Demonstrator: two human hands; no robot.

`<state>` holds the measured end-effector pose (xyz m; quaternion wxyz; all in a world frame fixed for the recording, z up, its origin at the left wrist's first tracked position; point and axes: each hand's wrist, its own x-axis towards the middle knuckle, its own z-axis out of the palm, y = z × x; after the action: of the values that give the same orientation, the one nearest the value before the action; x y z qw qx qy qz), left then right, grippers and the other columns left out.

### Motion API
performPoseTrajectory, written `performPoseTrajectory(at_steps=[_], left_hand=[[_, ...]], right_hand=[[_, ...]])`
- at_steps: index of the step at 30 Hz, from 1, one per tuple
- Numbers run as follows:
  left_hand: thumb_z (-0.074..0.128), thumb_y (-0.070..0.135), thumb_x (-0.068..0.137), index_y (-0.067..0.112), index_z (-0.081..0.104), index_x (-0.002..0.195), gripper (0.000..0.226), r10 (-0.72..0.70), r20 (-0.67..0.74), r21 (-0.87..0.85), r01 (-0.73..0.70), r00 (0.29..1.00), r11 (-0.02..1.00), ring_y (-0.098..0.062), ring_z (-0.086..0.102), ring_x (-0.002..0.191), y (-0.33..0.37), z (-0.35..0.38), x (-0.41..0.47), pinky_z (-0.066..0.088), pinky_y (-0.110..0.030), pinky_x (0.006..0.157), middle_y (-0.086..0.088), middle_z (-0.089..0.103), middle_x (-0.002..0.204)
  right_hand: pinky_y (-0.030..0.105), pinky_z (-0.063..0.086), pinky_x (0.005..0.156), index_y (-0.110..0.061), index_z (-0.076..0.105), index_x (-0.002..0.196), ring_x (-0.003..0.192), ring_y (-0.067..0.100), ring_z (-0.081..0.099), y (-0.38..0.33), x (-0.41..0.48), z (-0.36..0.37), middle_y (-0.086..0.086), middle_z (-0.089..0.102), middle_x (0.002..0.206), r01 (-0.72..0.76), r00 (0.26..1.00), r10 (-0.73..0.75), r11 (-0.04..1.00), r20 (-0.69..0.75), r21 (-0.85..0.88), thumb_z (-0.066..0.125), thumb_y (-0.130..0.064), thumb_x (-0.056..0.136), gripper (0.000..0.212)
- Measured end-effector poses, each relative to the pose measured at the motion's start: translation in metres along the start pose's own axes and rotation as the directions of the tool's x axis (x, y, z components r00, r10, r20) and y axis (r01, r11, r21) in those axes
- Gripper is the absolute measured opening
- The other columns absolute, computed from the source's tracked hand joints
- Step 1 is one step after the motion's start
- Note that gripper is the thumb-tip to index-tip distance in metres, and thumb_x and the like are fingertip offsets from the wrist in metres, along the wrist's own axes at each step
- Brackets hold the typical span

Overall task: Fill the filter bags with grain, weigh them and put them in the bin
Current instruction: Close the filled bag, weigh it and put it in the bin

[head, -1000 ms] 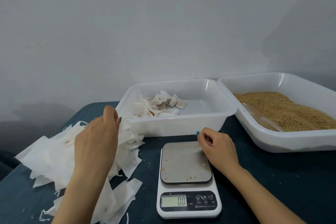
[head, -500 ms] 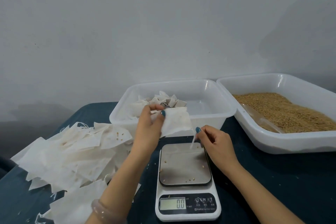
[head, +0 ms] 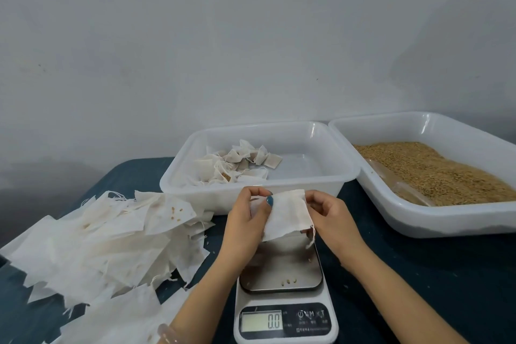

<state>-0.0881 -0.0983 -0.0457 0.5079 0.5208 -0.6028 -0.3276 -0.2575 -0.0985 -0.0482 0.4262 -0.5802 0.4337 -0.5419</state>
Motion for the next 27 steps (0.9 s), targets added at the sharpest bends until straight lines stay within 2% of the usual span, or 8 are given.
performPoseTrajectory(at_steps=[7, 10, 13, 15, 17, 21, 23, 27], left_hand=[[0.061, 0.031, 0.097, 0.03, 0.057, 0.095, 0.005, 0.052, -0.068, 0.029, -0.05, 0.996, 0.998, -0.016, 0.042, 0.055, 0.001, -0.005, -0.002, 0.034, -0.032, 0.05, -0.008, 0.051, 0.066], [0.058, 0.029, 0.098, 0.028, 0.057, 0.097, 0.002, 0.053, -0.09, 0.014, -0.052, 0.995, 0.999, -0.014, 0.045, 0.05, 0.002, -0.006, -0.003, 0.037, -0.026, 0.043, -0.004, 0.054, 0.065], [0.055, 0.027, 0.1, 0.026, 0.057, 0.096, 0.005, 0.062, -0.145, -0.023, -0.067, 0.987, 0.998, -0.005, 0.046, 0.042, 0.003, -0.007, -0.003, 0.037, -0.021, 0.036, 0.008, 0.055, 0.057], [0.054, 0.025, 0.101, 0.025, 0.057, 0.095, 0.007, 0.049, -0.173, -0.05, -0.059, 0.984, 0.997, -0.003, 0.044, 0.04, 0.004, -0.008, -0.002, 0.039, -0.022, 0.035, 0.012, 0.054, 0.053], [0.052, 0.021, 0.102, 0.021, 0.058, 0.096, 0.008, 0.019, -0.181, -0.081, -0.035, 0.983, 0.996, -0.003, 0.04, 0.041, 0.005, -0.008, -0.001, 0.04, -0.022, 0.037, 0.015, 0.048, 0.049], [0.053, 0.026, 0.102, 0.017, 0.059, 0.097, 0.012, -0.025, -0.131, -0.115, 0.01, 0.991, 0.993, -0.011, 0.036, 0.04, 0.007, -0.008, -0.002, 0.037, -0.022, 0.039, 0.008, 0.038, 0.051], [0.053, 0.025, 0.102, 0.016, 0.06, 0.097, 0.012, -0.029, -0.096, -0.119, 0.018, 0.995, 0.993, -0.014, 0.037, 0.039, 0.008, -0.008, -0.003, 0.037, -0.023, 0.039, -0.007, 0.038, 0.059], [0.051, 0.024, 0.102, 0.019, 0.059, 0.094, 0.013, 0.014, -0.031, -0.061, -0.016, 0.999, 0.998, -0.011, 0.042, 0.035, 0.009, -0.009, -0.004, 0.038, -0.02, 0.042, -0.006, 0.045, 0.054]], right_hand=[[0.018, 0.049, 0.053, -0.013, 0.067, 0.086, 0.059, 0.01, 0.064, 0.004, 0.003, -0.006, 0.002, 0.072, 0.072, -0.005, 0.996, 0.002, 0.999, -0.088, -0.034, 0.064, -0.011, 0.094, 0.009], [0.023, 0.052, 0.056, -0.017, 0.057, 0.088, 0.063, 0.013, 0.064, 0.002, 0.002, -0.006, -0.001, 0.069, 0.076, 0.051, 0.992, -0.054, 0.998, -0.113, -0.025, 0.068, -0.012, 0.091, 0.012], [0.021, 0.052, 0.059, -0.02, 0.056, 0.088, 0.064, 0.013, 0.06, -0.001, 0.001, -0.005, -0.011, 0.063, 0.087, 0.203, 0.964, -0.229, 0.962, -0.132, -0.182, 0.072, -0.008, 0.087, 0.02], [0.015, 0.047, 0.058, -0.024, 0.061, 0.089, 0.065, 0.01, 0.059, -0.002, -0.001, -0.005, -0.016, 0.062, 0.092, 0.301, 0.933, -0.343, 0.91, -0.11, -0.285, 0.072, -0.007, 0.086, 0.02], [0.017, 0.048, 0.056, -0.021, 0.067, 0.091, 0.068, 0.012, 0.061, -0.005, -0.004, -0.005, -0.015, 0.063, 0.095, 0.388, 0.906, -0.42, 0.871, -0.05, -0.301, 0.068, -0.015, 0.09, 0.006], [0.033, 0.051, 0.062, -0.008, 0.069, 0.07, 0.085, 0.015, 0.067, -0.007, -0.009, -0.003, -0.006, 0.067, 0.096, 0.526, 0.844, -0.535, 0.805, 0.05, -0.273, 0.048, -0.04, 0.098, 0.048], [0.035, 0.052, 0.057, -0.009, 0.072, 0.077, 0.081, 0.014, 0.066, -0.009, -0.011, -0.001, -0.004, 0.068, 0.095, 0.569, 0.817, -0.57, 0.772, 0.088, -0.284, 0.048, -0.049, 0.098, 0.05], [0.025, 0.049, 0.049, -0.009, 0.071, 0.089, 0.066, 0.008, 0.061, -0.01, -0.009, -0.001, -0.017, 0.06, 0.093, 0.597, 0.788, -0.608, 0.718, 0.094, -0.359, 0.054, -0.048, 0.096, 0.043]])
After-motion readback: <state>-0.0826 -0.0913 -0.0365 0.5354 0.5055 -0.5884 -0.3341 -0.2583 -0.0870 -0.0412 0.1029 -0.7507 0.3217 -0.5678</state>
